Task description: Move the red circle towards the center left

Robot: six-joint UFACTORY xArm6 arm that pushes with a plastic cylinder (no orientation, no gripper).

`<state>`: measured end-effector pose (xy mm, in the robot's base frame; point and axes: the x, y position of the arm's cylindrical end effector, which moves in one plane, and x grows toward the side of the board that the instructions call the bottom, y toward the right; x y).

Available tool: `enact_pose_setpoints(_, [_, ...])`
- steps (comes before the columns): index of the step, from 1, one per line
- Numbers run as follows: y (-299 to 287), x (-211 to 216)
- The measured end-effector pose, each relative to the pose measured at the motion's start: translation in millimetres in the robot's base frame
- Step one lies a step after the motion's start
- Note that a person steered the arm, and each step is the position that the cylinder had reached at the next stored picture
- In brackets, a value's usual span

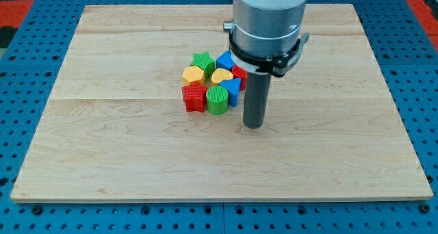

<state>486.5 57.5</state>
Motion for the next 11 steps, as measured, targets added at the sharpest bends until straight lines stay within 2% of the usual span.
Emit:
enact_pose_setpoints(1, [48, -43])
enact_pose_setpoints(3, [52, -95])
enact_pose_setpoints(7, [-86, -98])
enact_pose_setpoints(8, [-105, -86])
enact_pose_setpoints(9, [-130, -53])
enact_pose_setpoints(11, [-216, -51])
